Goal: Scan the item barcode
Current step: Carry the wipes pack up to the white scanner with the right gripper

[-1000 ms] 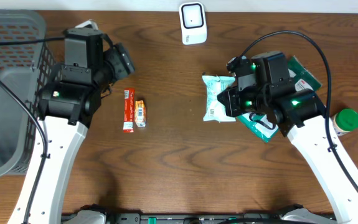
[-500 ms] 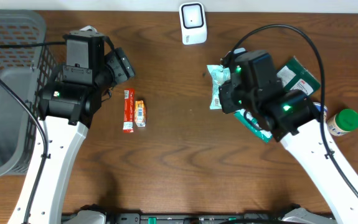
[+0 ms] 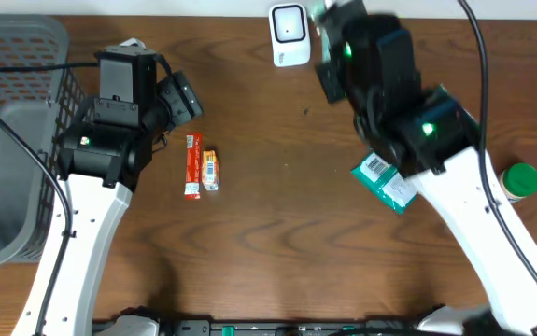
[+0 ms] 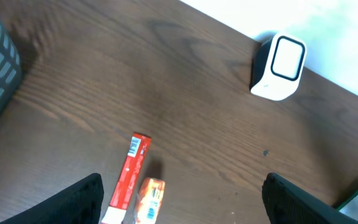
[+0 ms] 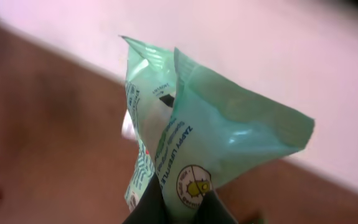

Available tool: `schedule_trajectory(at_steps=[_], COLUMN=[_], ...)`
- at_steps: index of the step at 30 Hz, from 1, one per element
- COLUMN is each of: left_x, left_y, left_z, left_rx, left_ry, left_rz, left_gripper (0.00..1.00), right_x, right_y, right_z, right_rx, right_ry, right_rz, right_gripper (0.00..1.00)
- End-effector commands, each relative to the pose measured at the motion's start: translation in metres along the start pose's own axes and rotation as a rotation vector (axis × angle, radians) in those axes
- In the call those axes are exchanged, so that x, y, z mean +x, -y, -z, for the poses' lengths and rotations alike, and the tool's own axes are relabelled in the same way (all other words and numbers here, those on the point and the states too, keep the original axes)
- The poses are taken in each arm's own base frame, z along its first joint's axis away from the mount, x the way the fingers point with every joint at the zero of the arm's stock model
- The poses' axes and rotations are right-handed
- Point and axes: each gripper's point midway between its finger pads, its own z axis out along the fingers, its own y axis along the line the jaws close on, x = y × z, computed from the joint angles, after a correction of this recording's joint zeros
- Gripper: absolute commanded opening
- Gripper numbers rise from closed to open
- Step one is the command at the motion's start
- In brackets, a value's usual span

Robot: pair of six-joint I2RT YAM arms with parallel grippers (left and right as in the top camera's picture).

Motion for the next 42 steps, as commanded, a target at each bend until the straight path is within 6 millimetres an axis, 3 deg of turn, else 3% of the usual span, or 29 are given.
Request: schedule_trajectory(at_steps=[1, 4, 10, 17, 23, 27, 31, 42], left_x=[-0.004, -0.004, -0.004, -0.004, -0.004, -0.004, -0.004, -0.004], left_y=[-0.001, -0.001, -0.001, -0.001, -0.001, -0.001, -0.001, -0.001], left_z=[0.003, 0.003, 0.003, 0.003, 0.003, 0.003, 0.003, 0.003], left_rx=[-0.005, -0.005, -0.005, -0.005, -0.005, -0.005, -0.005, -0.005], left_ry=[0.014, 0.014, 0.014, 0.014, 0.014, 0.014, 0.014, 0.014], left_rz=[0.003, 0.003, 0.003, 0.003, 0.003, 0.003, 0.003, 0.003], left_gripper=[0.84, 0.84, 0.84, 0.84, 0.84, 0.84, 0.84, 0.84], right_x=[-0.039, -0.059, -0.050, -0.006, 0.036, 0.057, 0.090, 0.108], right_y=[0.014, 0.012, 0.006, -0.029, -0.055, -0.069, -0.082, -0.085], right_z=[-0.017, -0.048, -0.117, -0.213, -0.267, -0.292, -0.318, -0.327], right_rx=[0.126, 0.187, 0.353, 0.446, 0.466, 0.455, 0.429, 0.442], right_ry=[0.052, 0.088, 0.084, 0.066, 0.075, 0.107, 0.081, 0.034], right_rz=[0.095, 0.145, 0.250, 0.435, 0.489, 0.496, 0.605, 0.699], right_gripper=[0.01, 0.01, 0.01, 0.01, 0.01, 0.01, 0.01, 0.01])
